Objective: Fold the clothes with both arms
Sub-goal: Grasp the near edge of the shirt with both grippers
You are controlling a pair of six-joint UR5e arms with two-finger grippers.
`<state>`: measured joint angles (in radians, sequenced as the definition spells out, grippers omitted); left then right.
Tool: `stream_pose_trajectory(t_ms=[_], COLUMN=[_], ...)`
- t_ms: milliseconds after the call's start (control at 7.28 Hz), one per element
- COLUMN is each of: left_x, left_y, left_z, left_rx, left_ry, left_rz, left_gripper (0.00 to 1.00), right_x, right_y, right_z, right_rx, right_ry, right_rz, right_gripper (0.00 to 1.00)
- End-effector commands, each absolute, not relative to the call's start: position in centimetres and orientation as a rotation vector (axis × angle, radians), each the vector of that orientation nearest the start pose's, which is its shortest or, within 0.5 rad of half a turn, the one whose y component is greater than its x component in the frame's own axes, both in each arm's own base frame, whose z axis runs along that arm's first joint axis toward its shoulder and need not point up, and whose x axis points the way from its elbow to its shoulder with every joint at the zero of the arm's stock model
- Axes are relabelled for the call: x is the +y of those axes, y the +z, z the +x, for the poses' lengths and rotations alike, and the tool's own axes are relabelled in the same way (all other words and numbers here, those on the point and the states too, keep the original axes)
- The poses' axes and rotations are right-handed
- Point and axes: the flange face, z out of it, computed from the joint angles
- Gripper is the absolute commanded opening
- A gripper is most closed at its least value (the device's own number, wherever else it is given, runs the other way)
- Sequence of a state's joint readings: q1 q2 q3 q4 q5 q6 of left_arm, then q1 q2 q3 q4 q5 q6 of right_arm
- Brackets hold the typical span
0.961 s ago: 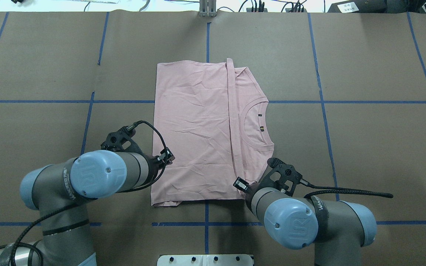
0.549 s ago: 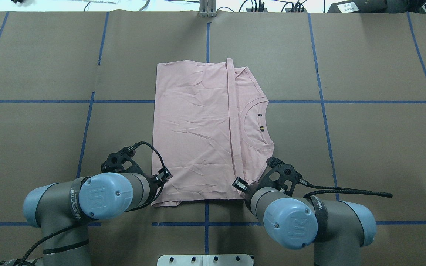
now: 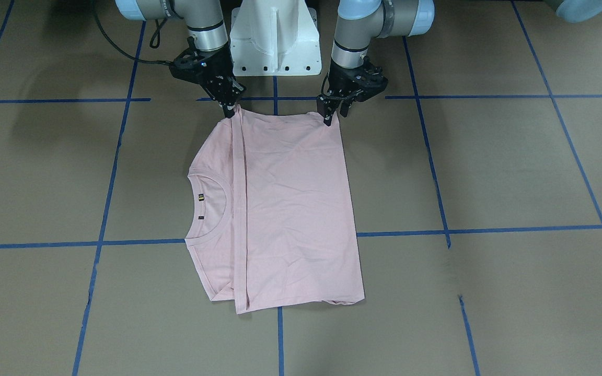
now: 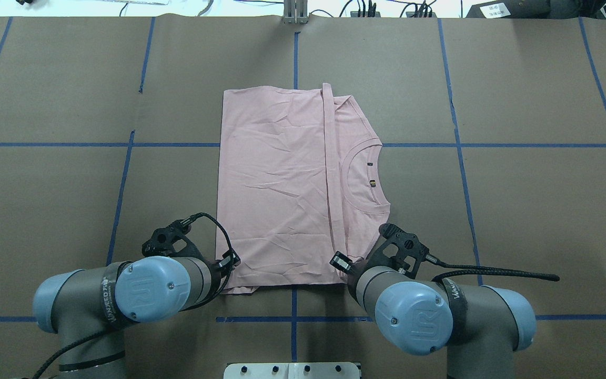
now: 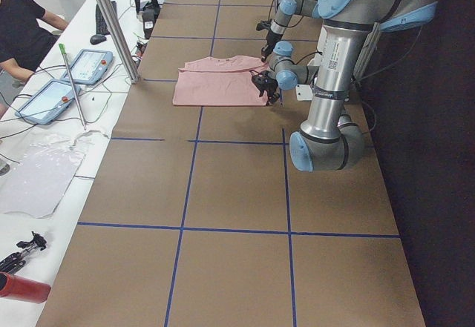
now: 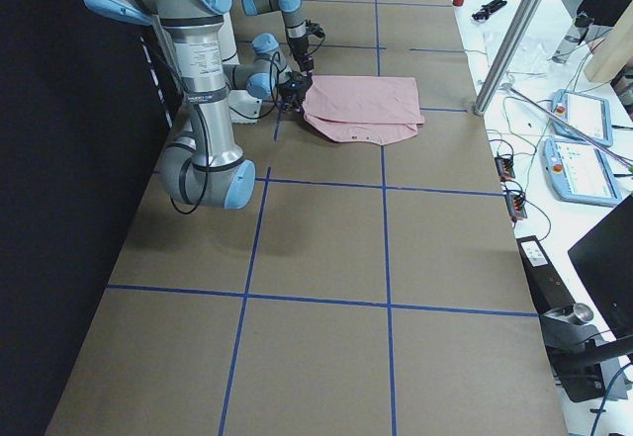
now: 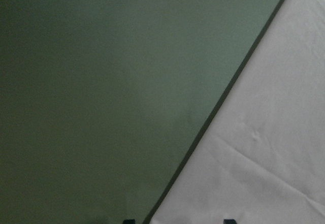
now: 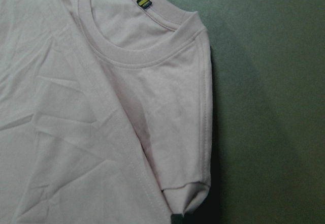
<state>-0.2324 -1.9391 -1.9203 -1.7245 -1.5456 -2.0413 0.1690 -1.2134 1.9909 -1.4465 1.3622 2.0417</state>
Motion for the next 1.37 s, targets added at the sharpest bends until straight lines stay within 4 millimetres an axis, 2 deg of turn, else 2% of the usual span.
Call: stream_pose_trajectory(t_ms=[0,412,549,687,824,1098,1236], left_x=[-25.6,-25.1,-24.9,-24.9,-24.9,-24.8,-24.7], left_y=[29.2,29.8,29.7,29.7,29.7,28.7,27.6], left_z=[54.7,55.0,55.1,55.1,55.0,54.6,53.7], left_rx=[0.867,0.844,0.845,0.845,0.845,0.867,0.894], left_ry=[-0.672,-0.667,-0.669,-0.693,-0.694,-0.692,-0.691], left_rz=[-0.099,-0.101,-0.104,-0.115,-0.116,-0.12,-0.124], left_gripper=[0.59,0.52,0.42,0.13,0.0,0.0,0.0], right_x=[-24.8,-24.9,-24.9,-24.9,-24.9,-25.0,-25.0], right_y=[26.8,26.7,26.7,26.8,26.7,26.8,26.9], right_z=[-53.2,-53.1,-53.1,-53.1,-53.1,-53.0,-52.9], right_rx=[-0.937,-0.939,-0.939,-0.937,-0.939,-0.937,-0.936], right_ry=[0.689,0.691,0.691,0.691,0.691,0.692,0.692], right_rz=[0.058,0.058,0.058,0.059,0.058,0.059,0.06], right_gripper=[0.0,0.0,0.0,0.0,0.0,0.0,0.0])
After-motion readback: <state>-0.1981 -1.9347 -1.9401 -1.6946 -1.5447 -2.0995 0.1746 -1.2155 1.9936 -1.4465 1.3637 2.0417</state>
